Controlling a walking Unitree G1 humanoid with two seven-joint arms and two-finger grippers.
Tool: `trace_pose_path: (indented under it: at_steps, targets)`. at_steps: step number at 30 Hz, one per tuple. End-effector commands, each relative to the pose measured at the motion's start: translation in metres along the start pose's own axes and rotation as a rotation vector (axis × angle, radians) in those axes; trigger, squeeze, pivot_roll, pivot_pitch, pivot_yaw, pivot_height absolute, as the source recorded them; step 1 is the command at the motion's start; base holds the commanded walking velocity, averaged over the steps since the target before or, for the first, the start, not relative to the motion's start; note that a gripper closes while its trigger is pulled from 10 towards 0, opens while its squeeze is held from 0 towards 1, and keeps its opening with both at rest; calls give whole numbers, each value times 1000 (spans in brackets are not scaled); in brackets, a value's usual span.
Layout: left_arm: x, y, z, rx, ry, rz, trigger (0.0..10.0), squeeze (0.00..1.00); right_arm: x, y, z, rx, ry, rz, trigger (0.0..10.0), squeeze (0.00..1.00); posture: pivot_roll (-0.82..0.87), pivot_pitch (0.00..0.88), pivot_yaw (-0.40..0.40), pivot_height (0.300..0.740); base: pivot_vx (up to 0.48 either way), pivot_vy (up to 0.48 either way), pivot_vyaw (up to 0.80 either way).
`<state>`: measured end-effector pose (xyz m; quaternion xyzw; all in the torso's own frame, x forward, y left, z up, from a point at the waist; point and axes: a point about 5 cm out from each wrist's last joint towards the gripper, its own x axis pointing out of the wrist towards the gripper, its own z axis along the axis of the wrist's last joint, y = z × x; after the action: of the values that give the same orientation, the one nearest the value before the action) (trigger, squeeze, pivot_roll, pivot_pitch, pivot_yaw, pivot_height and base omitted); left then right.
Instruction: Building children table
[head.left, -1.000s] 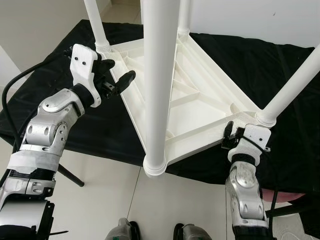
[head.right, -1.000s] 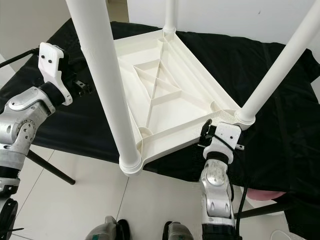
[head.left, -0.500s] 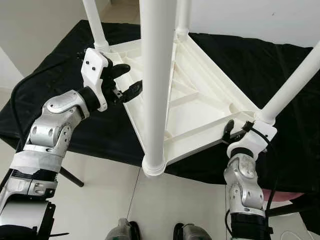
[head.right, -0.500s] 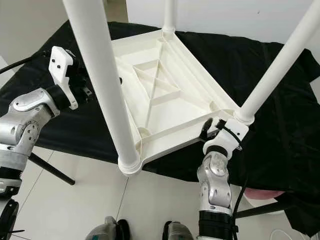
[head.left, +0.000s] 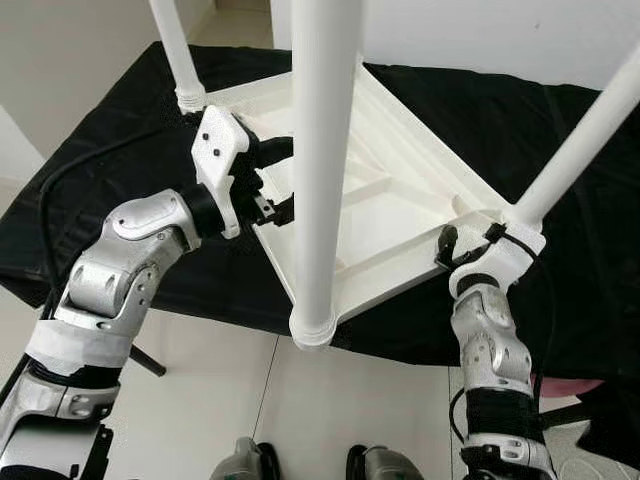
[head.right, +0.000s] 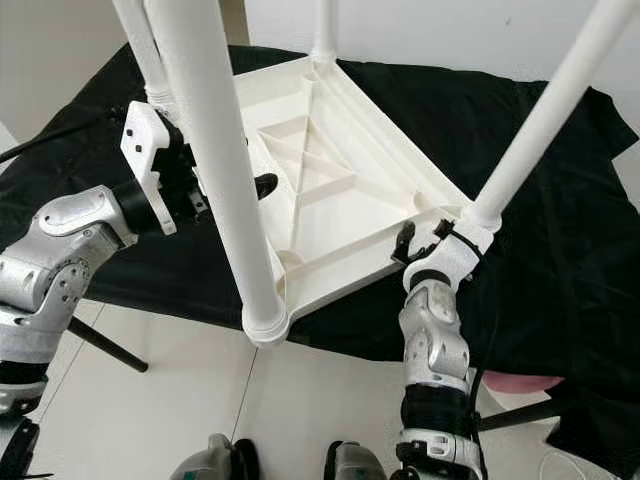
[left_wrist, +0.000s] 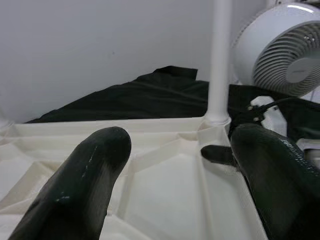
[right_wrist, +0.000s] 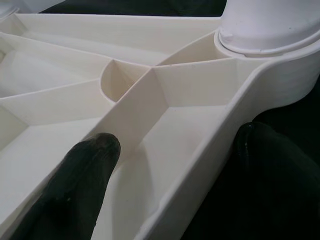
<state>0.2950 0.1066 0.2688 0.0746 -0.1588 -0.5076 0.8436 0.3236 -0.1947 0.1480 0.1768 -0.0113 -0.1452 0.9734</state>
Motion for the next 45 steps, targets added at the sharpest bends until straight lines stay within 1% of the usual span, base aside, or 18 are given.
trace_pose_path:
  at_steps: [1,10,12,16,19,23,30,32,33,34,36,37,39,40,41,42,44,45]
  targets:
    - [-2,-3,2,-4,-4,-13,10000,0,0,7,-6,24,31,44,10000,0,-73,150,47,740,0,0,0]
    - [5,-7,17,12,-41,0,10000,0,14,19,-5,26,36,114,10000,0,-65,155,49,740,0,0,0]
    - [12,-16,29,22,-74,-10,10000,0,26,31,-5,26,38,174,10000,0,-45,158,52,740,0,0,0]
    - [14,-19,31,24,-83,-15,10000,0,29,34,-4,24,38,188,10000,0,-45,158,52,740,0,0,0]
    - [20,-31,37,6,-103,-54,10000,0,39,44,-5,20,43,236,10000,0,-32,164,50,740,0,0,0]
    - [23,-36,39,7,-109,-71,10000,0,43,48,-4,0,39,253,10000,0,-32,164,50,740,0,0,0]
    - [27,-39,37,11,-99,-79,10000,0,46,43,-7,-37,31,219,10000,0,-32,164,50,740,0,0,0]
    - [26,-29,30,55,-68,-15,10000,0,42,32,-5,-128,-40,153,10000,0,-27,163,54,740,0,0,0]
    - [26,-29,30,55,-68,-15,10000,0,42,32,-5,-128,-40,153,10000,0,-27,163,54,740,0,0,0]
    - [23,-19,26,66,-53,32,10000,0,37,28,-5,-169,-75,127,10000,0,-30,165,59,740,0,0,0]
    - [23,-19,26,66,-53,32,10000,0,37,28,-5,-169,-75,127,10000,0,-30,165,59,740,0,0,0]
    - [19,-7,20,73,-27,85,10000,0,29,26,-3,-208,-120,113,10000,0,-35,168,63,740,0,0,0]
    - [19,-7,20,73,-27,85,10000,0,29,26,-3,-208,-120,113,10000,0,-35,168,63,740,0,0,0]
    - [15,7,15,61,-5,147,10000,0,22,23,-1,-236,-165,87,10000,0,-41,170,65,740,0,0,0]
    - [15,7,15,61,-5,147,10000,0,22,23,-1,-236,-165,87,10000,0,-41,170,65,740,0,0,0]
    - [9,23,12,32,0,215,10000,0,13,19,2,-259,-208,57,10000,0,-42,173,66,740,0,0,0]
    - [9,23,12,32,0,215,10000,0,13,19,2,-259,-208,57,10000,0,-42,173,66,740,0,0,0]
    - [1,36,7,25,23,252,10000,0,4,15,4,-279,-241,50,10000,0,-46,174,69,740,0,0,0]
